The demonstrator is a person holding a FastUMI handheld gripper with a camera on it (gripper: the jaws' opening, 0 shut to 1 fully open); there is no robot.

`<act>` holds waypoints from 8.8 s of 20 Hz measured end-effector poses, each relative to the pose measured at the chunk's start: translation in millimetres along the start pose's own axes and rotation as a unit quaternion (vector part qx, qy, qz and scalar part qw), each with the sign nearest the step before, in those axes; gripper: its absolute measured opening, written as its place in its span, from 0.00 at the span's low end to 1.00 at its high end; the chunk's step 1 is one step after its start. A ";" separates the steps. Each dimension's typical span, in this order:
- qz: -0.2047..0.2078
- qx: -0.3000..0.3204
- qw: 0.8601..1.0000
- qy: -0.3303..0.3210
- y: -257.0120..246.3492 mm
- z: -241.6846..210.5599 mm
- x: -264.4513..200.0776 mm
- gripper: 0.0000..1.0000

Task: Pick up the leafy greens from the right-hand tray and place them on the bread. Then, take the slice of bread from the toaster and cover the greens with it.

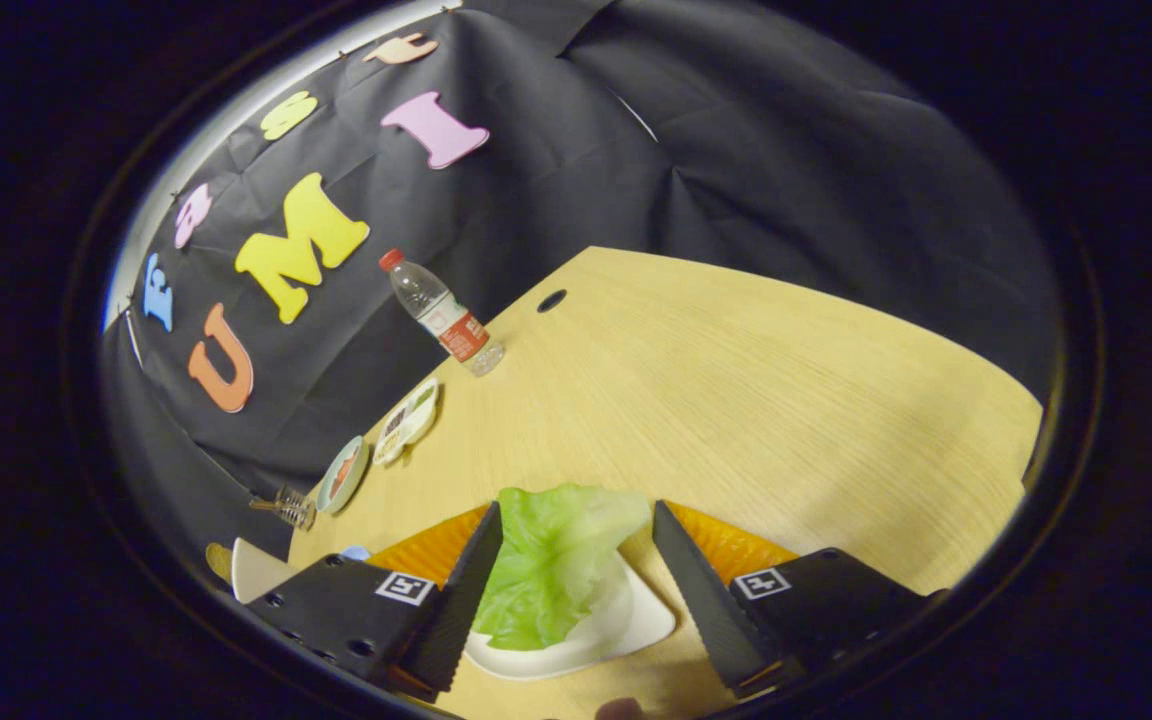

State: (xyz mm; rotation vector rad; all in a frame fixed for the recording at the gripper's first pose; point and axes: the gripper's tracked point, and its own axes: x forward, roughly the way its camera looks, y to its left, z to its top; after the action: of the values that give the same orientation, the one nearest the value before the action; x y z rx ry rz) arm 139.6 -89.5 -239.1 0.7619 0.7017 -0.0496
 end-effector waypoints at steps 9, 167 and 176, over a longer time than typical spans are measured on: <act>-0.010 0.007 1.000 -0.012 -14.9 11.9 8.6 0.01; 0.045 -0.149 0.978 -0.141 219.1 -172.7 -27.3 0.58; 0.061 -0.264 0.926 -0.261 233.0 -111.4 -113.8 0.95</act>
State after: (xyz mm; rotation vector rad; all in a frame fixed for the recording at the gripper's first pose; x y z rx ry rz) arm 55.0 130.6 -83.9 0.2451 0.1366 0.0491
